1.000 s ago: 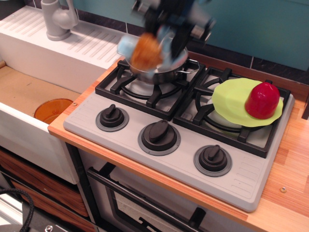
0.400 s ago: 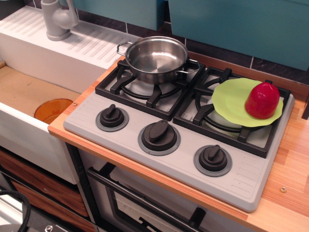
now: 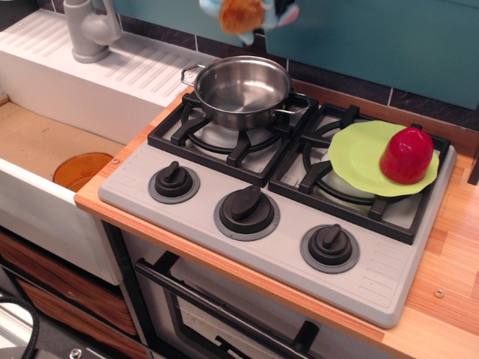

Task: Put sweetpotato on plate and stuffedelephant in pot or pan on stove

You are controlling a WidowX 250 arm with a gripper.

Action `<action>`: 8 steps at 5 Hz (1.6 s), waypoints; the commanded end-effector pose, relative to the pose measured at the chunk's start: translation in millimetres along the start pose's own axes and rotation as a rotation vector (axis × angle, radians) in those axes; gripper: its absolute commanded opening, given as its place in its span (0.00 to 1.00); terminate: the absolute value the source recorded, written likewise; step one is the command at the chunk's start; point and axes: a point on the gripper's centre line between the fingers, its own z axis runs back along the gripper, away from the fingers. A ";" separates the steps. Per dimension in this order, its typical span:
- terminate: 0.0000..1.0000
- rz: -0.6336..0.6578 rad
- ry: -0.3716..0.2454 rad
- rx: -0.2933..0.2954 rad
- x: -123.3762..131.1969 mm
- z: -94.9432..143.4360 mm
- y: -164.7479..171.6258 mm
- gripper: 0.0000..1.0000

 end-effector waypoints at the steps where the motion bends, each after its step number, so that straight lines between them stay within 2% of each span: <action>1: 0.00 0.011 -0.078 0.003 -7.3 13.8 -6.4 0.00; 2: 0.00 0.008 -0.064 0.012 -11.4 21.1 -9.5 1.00; 5: 0.00 0.020 -0.036 0.026 -16.8 49.4 -32.8 1.00; 7: 0.00 0.019 -0.013 0.020 -38.0 69.4 -65.3 1.00; 8: 0.00 -0.012 -0.007 0.028 -45.5 80.7 -52.8 1.00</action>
